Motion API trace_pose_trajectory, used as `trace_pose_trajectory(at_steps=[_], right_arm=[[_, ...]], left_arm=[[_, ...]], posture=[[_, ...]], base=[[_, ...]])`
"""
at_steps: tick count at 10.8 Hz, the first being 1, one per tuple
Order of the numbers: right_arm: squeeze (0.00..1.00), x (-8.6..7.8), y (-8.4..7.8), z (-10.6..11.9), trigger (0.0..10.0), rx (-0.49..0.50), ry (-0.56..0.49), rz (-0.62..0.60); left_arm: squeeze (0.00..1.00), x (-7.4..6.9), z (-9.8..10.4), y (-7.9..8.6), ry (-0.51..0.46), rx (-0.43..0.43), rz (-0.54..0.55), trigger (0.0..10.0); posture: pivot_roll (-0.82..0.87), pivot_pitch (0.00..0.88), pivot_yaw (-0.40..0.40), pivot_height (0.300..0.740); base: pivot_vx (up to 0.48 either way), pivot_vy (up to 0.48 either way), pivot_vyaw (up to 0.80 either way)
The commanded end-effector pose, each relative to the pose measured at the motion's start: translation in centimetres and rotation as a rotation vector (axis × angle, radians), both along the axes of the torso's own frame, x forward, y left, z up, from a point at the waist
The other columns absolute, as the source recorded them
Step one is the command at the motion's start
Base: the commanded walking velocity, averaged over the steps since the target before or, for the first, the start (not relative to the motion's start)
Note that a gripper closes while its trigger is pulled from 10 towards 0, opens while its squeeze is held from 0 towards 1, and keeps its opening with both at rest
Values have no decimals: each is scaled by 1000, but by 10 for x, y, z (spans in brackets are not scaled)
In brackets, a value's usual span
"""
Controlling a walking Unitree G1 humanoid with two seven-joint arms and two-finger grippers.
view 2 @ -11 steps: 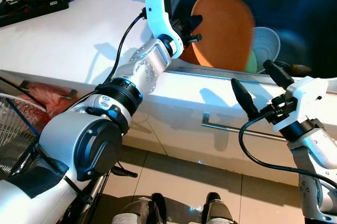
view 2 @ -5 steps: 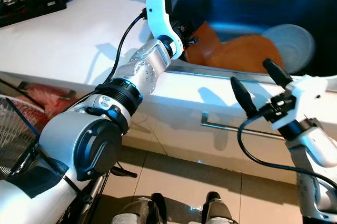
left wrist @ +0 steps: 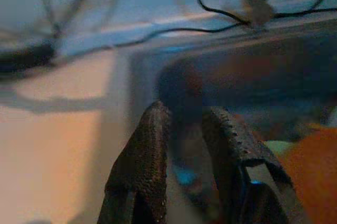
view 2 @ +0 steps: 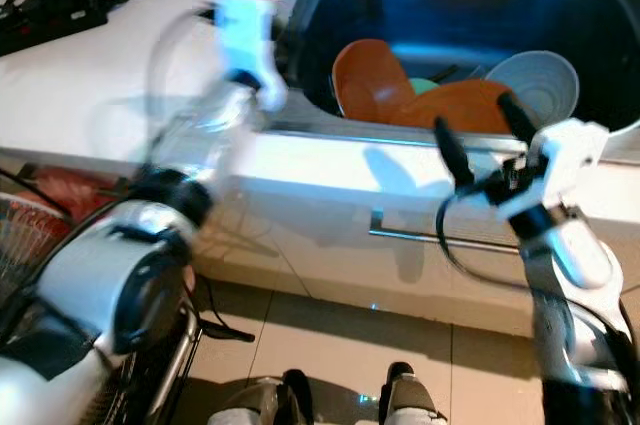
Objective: Kitchen organization
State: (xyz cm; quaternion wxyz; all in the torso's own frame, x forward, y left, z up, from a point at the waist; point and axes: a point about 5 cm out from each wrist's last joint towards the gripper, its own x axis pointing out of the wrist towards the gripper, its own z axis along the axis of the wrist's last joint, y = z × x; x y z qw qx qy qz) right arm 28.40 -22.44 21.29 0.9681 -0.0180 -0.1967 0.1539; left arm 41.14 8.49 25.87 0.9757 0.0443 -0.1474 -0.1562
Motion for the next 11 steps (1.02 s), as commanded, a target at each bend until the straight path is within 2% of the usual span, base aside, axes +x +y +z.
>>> trace_pose_trajectory(at_steps=[1,2,4,6,7,9,11], right_arm=[[0,6,-1,-15,10000,19,70,-40],[0,10,-1,-11,10000,33,58,-48],[0,18,6,-10,10000,54,40,-74],[0,19,8,-8,10000,96,13,-97],[0,20,4,-4,10000,118,-29,-174],[0,16,3,3,10000,125,-77,-211],[0,8,-7,18,10000,103,-140,-263]], left_arm=[[0,-4,1,11,-58,32,39,10000],[0,-7,0,18,-89,25,66,10000],[0,-24,-21,30,-147,-30,135,10000],[0,-40,-33,28,-184,-7,158,10000],[0,-51,-44,28,-182,-16,208,10000],[0,-63,-49,30,-216,-7,266,10000],[0,-73,-46,43,-239,13,335,10000]], posture=[[-78,174,139,740],[-70,168,134,740],[-55,151,110,740],[-41,140,98,740],[-39,137,92,740],[-41,130,84,740],[-45,129,80,740]], base=[[0,0,0],[0,0,0],[0,0,0],[0,0,0],[0,0,0],[0,0,0],[0,0,0]])
